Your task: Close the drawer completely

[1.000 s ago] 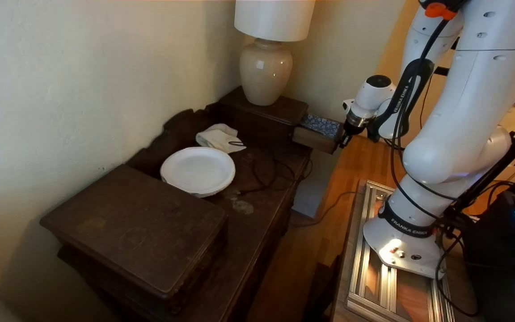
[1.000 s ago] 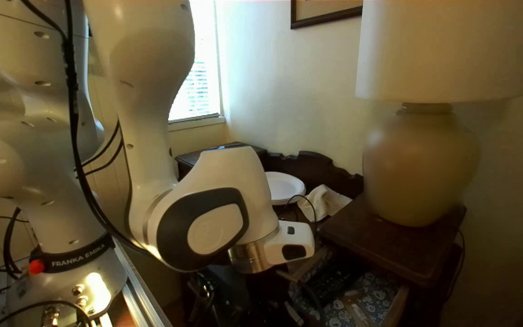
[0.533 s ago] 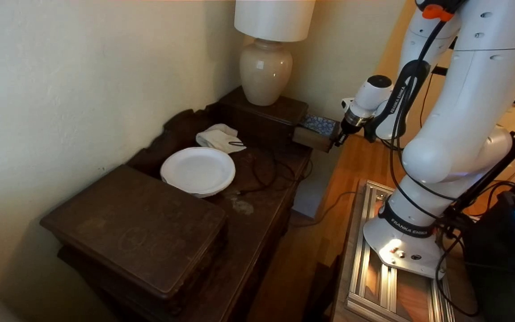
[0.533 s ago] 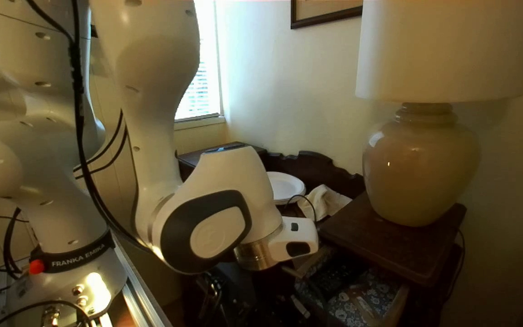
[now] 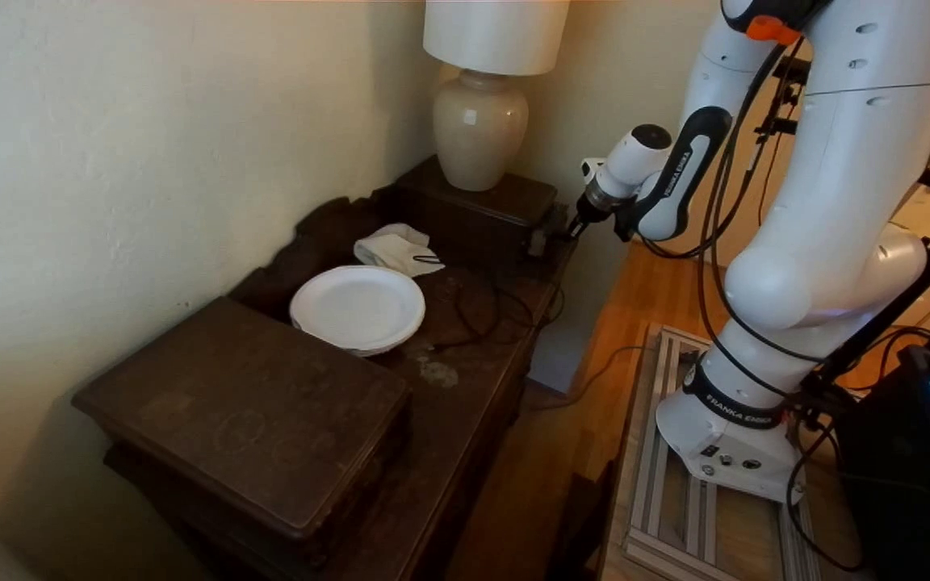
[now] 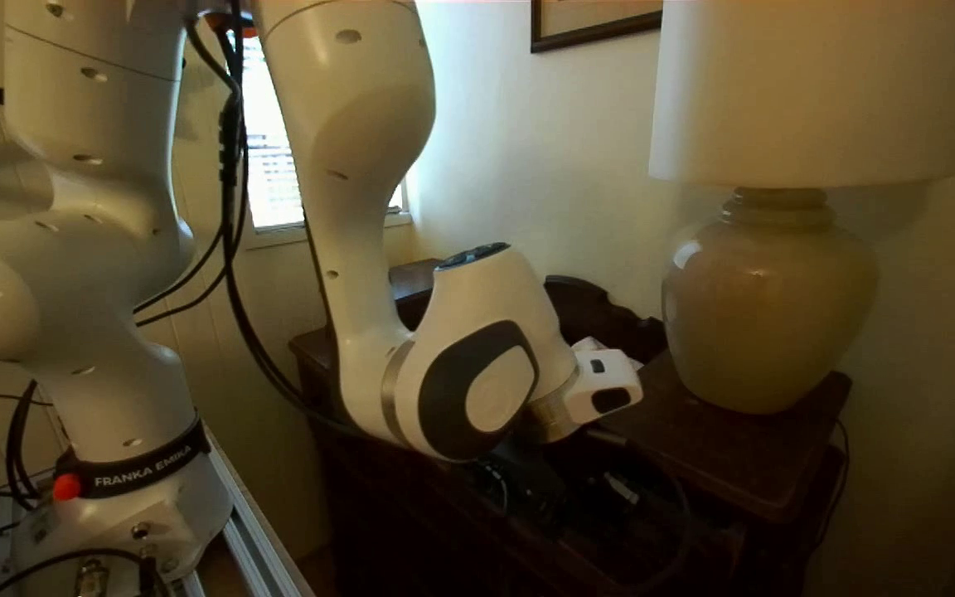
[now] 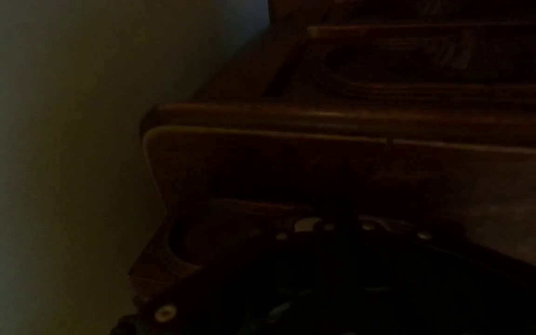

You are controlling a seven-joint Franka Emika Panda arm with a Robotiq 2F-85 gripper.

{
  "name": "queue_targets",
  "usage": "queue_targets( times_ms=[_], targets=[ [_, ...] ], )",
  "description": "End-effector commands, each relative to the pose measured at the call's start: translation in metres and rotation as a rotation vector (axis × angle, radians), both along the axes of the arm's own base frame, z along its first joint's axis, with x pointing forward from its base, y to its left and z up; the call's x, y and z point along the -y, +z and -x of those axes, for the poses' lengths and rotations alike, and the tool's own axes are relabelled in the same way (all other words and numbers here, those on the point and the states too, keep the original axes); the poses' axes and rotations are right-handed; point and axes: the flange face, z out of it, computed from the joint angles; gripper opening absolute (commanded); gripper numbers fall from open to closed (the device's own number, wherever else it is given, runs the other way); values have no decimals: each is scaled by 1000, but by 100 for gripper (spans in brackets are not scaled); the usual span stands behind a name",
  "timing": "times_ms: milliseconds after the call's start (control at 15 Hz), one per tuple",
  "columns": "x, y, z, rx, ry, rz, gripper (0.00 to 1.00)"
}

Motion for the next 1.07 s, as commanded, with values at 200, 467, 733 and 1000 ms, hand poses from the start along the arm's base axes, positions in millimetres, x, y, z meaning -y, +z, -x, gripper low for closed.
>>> queue_targets(
  times_ms=[200,467,733,1000],
  targets=[
    [6,-4,-14,14,3,0,1],
    [10,-5,-14,14,-1,3,1],
    [11,2,-24,85,7,0,0],
    [13,7,-34,130,23,6,0]
  ],
)
